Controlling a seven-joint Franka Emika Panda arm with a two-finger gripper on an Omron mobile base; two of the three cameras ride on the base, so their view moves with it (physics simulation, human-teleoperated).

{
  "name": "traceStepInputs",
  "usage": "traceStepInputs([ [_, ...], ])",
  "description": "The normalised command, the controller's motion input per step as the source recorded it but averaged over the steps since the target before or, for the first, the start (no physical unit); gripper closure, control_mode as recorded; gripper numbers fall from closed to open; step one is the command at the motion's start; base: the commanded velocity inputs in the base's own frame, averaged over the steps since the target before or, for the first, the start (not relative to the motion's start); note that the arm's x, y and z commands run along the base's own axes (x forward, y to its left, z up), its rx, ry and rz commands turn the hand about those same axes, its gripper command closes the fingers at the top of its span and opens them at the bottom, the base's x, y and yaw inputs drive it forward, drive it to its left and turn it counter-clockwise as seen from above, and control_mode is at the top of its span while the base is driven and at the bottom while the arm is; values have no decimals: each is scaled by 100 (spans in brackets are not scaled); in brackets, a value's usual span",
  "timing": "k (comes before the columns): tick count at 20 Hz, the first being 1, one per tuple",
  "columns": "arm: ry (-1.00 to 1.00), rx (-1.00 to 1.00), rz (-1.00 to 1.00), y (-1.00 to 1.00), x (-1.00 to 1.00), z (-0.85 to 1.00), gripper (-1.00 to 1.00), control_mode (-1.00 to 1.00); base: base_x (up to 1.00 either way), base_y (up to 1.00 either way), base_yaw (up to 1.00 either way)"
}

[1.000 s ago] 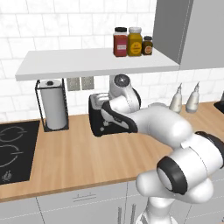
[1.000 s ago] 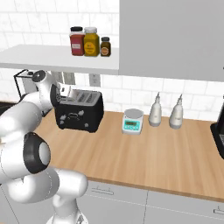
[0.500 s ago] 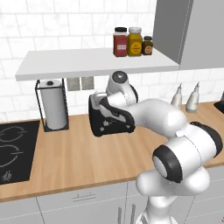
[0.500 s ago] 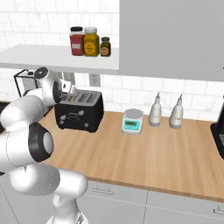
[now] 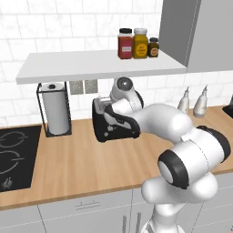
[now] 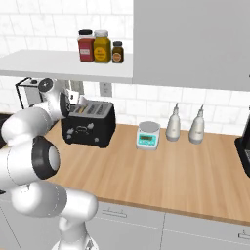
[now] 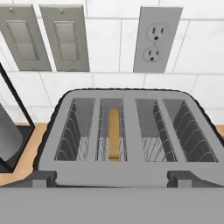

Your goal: Start the toaster. Once the lever pops up, take the bread to the plate on the dining counter.

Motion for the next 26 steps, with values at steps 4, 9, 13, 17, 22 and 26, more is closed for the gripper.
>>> traceStepInputs([
  [4,-7,0,0,0,18,-24,-100,-100,0,0,0],
  [9,-7,0,0,-8,7,-23,-100,-100,0,0,0],
  [13,-2,0,0,0,2,-16,-100,-100,0,0,0],
  [17,0,0,0,0,2,-4,-100,-100,0,0,0],
  [22,0,0,0,0,10,0,-100,-100,0,0,0],
  [26,0,0,0,0,13,0,-100,-100,0,0,0],
])
